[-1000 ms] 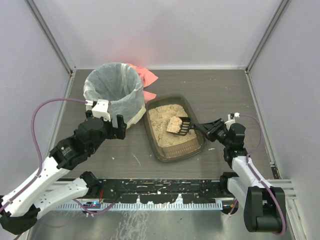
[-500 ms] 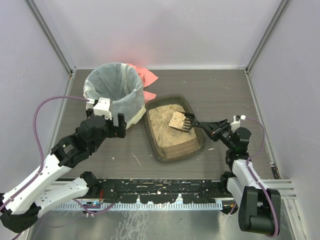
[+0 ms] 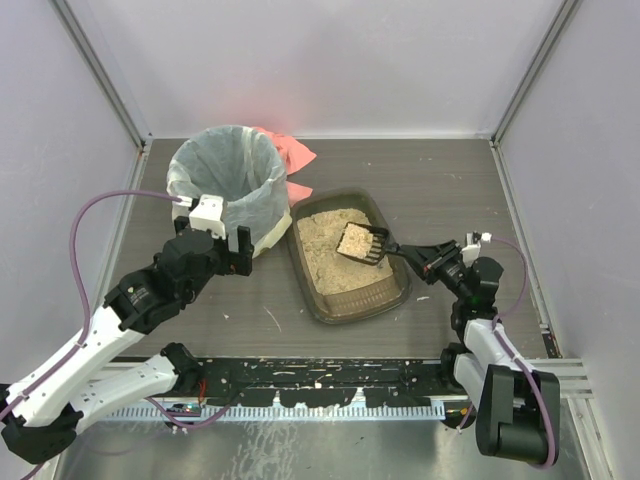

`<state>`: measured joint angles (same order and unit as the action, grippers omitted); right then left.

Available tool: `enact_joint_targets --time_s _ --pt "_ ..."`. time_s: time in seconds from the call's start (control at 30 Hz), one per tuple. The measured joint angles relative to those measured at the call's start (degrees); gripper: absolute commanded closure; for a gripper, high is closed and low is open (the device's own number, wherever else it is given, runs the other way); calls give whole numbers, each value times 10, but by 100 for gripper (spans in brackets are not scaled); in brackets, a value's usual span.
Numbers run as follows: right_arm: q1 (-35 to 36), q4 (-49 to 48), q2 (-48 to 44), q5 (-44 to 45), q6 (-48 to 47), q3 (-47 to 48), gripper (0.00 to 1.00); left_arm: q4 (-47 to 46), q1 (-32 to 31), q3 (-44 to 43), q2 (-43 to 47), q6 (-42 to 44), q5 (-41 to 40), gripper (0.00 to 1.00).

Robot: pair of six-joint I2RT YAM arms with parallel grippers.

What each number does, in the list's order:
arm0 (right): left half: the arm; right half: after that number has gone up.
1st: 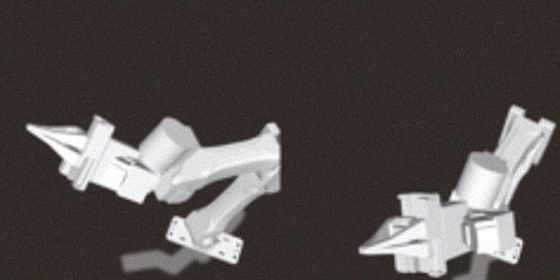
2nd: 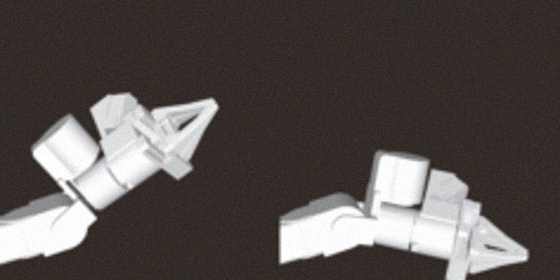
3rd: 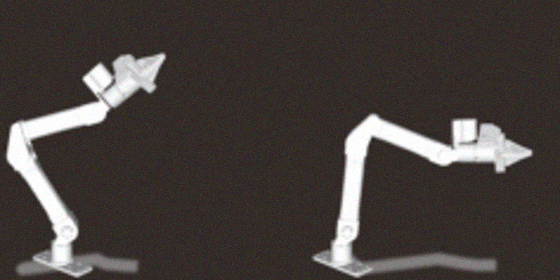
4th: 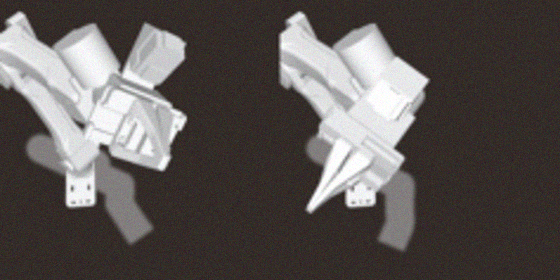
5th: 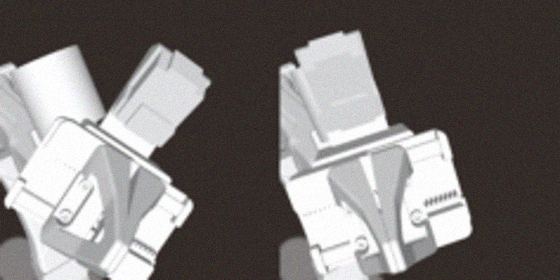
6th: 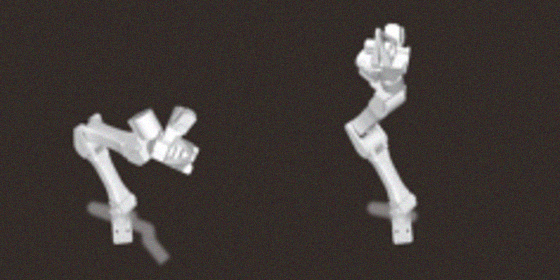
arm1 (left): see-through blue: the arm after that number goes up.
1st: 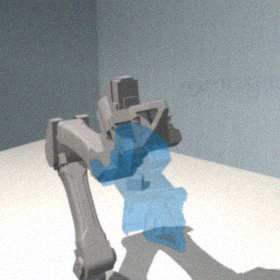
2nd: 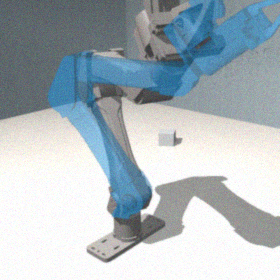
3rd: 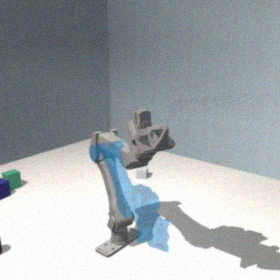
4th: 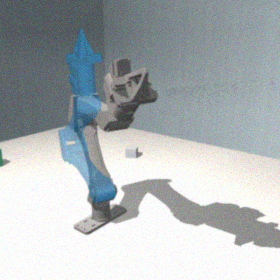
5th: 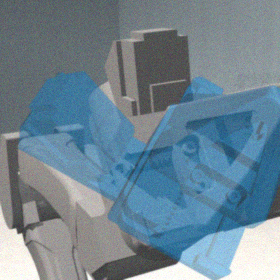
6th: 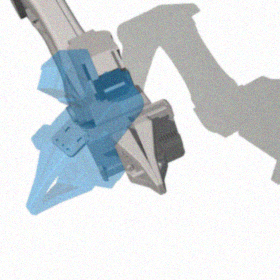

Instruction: Clean the litter box

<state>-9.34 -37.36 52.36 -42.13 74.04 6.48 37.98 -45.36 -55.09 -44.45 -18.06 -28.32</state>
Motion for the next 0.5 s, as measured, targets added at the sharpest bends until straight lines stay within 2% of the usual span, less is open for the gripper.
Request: enact_joint_targets --time_s 0.4,0.5 --pt "36 -11 9 12 2 2 100 -2 0 -1 7 9 0 2" --pt "18 -9 6 11 3 1 99 -4 0 -1 10 10 0 2"
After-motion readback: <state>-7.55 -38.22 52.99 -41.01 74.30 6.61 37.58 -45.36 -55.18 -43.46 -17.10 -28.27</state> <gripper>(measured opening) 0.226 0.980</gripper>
